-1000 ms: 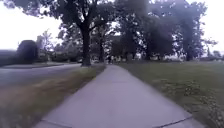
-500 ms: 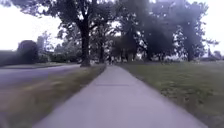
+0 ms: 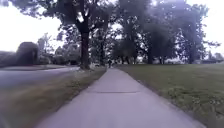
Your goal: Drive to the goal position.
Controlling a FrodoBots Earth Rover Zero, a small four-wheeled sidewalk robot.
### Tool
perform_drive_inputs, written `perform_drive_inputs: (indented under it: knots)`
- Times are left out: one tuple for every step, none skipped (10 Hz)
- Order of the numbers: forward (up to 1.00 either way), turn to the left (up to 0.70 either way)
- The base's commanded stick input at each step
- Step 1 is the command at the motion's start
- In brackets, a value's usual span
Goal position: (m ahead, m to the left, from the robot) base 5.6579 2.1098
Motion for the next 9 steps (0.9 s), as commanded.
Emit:
perform_drive_inputs:
  knots:
    - [0.7, 0.0]
    - [0.7, 0.0]
    - [0.7, 0.0]
    - [0.7, 0.0]
    - [0.7, 0.0]
    - [0.7, 0.0]
    - [0.7, 0.0]
    - [0.7, 0.0]
    - [0.7, 0.0]
